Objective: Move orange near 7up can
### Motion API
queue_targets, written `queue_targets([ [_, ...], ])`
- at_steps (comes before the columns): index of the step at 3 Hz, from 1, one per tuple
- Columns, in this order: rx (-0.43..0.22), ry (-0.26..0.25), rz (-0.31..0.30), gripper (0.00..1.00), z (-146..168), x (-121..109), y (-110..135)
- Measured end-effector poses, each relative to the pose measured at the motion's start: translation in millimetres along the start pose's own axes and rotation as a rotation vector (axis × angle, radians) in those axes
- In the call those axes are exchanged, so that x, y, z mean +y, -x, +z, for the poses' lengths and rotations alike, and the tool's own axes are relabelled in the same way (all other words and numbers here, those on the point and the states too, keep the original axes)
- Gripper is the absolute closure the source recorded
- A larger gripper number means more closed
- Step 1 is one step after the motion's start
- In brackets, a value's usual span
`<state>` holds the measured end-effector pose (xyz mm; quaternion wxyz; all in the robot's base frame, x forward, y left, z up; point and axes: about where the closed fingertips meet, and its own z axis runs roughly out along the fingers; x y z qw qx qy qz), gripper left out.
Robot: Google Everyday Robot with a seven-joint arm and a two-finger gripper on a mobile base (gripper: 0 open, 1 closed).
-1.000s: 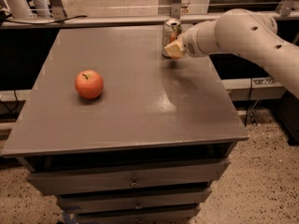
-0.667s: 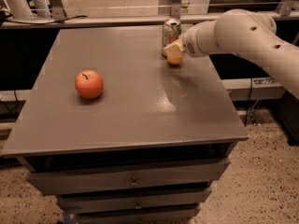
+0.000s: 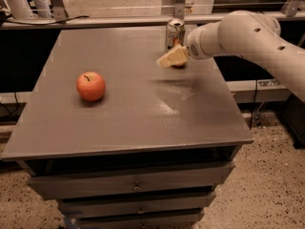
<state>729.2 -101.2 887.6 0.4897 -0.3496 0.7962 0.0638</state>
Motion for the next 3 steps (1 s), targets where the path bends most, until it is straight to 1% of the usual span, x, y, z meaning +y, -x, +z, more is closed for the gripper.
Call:
queue_targets([
  [1, -0.015, 0.012, -0.020, 0.00, -12.6, -0.3, -4.6],
  [2, -0.052, 0.076, -0.030, 0.00, -42.6, 7.9, -19.9],
  [3, -0.110, 0.150, -0.070, 0.00, -91.9, 14.3, -34.2],
])
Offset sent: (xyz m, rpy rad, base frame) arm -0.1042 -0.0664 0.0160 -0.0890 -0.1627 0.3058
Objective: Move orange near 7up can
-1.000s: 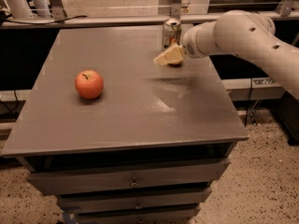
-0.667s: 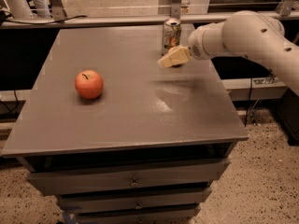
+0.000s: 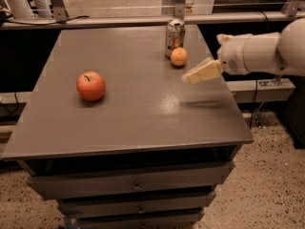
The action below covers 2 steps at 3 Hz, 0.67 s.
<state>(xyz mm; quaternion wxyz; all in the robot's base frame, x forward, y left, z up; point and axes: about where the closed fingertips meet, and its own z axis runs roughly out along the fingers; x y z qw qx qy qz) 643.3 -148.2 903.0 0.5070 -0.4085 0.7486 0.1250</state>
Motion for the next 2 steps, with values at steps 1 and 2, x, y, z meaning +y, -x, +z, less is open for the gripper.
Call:
queue_targets([
  [1, -0.066, 0.046, -0.058, 0.00, -51.7, 1.2, -18.8],
  [2, -0.063, 0.051, -0.141, 0.00, -63.2, 3.4, -25.9],
])
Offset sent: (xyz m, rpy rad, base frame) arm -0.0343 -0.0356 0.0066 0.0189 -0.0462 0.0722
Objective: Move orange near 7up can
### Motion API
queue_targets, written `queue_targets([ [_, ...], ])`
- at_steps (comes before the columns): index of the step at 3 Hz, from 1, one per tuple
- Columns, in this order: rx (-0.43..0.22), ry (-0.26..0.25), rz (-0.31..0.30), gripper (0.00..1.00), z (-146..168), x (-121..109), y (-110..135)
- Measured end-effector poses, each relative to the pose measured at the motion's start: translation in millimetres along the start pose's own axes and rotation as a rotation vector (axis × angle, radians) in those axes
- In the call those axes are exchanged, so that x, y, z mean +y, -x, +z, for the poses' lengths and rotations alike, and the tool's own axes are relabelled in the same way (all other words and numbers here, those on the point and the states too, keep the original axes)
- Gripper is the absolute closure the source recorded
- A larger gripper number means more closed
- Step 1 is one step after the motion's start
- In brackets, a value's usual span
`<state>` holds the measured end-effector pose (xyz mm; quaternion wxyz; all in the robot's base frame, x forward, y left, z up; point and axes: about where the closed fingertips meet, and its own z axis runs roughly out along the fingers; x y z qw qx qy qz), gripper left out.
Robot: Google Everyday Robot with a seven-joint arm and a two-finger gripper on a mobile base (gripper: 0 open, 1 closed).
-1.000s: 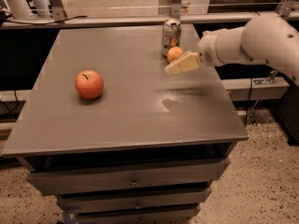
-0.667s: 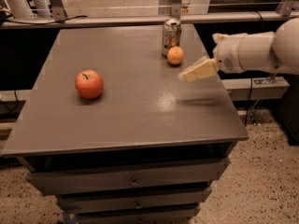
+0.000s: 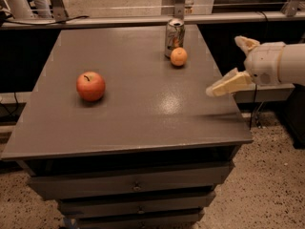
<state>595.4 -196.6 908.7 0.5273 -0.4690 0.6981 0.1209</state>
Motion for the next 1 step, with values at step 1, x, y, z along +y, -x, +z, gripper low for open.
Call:
queue_targets([
  [1, -0.001, 0.001, -0.001, 0.00, 2.5, 0.0, 1.2],
])
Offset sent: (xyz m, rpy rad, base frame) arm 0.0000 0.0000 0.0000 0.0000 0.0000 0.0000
